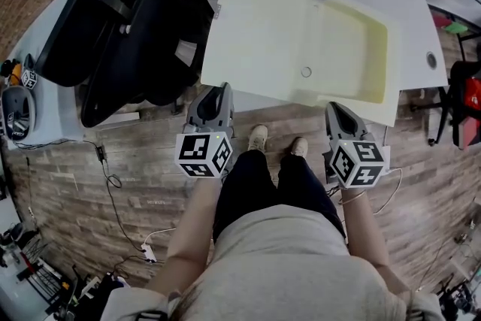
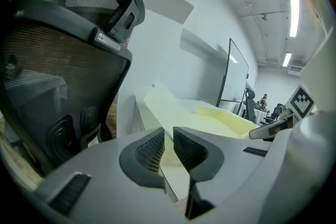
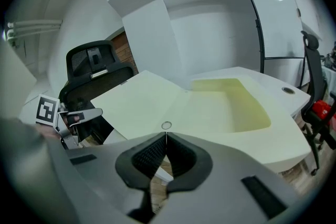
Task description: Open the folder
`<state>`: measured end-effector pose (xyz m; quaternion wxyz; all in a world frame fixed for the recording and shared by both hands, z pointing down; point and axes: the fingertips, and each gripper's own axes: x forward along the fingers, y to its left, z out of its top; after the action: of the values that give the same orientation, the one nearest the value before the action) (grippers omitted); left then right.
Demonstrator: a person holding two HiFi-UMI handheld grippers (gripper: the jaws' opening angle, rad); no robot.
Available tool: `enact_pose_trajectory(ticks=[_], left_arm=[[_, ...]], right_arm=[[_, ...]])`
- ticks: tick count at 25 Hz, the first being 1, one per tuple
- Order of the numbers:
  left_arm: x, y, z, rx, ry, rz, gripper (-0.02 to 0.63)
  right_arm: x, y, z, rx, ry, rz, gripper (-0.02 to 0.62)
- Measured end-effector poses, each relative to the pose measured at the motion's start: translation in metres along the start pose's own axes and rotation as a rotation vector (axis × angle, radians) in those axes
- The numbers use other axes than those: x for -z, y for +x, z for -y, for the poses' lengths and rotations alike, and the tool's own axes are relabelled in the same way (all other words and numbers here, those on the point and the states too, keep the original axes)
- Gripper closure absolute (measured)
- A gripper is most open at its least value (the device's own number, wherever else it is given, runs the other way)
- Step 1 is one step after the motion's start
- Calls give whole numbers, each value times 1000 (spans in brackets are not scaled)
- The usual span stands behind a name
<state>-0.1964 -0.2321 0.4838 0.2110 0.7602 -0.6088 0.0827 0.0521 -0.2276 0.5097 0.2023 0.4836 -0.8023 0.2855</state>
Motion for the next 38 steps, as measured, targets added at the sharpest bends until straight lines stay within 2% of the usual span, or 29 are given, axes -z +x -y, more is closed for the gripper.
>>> enact_pose_trajectory(ticks=[22,26,32,38], left_arm=[[61,24,-32,-47,-173,-147,531],[66,26,-34,-47,-209,-148,528],[66,29,-35,-43,-229,-141,522],[65,30,-35,-59,-198,-165,511]], right_arm=[[-10,6,9,29,-21,17,574],[-11,8,11,31,-24,18,574],[-12,9,13,29,-21,22,574],[-12,8,13,15,-18,19,574]])
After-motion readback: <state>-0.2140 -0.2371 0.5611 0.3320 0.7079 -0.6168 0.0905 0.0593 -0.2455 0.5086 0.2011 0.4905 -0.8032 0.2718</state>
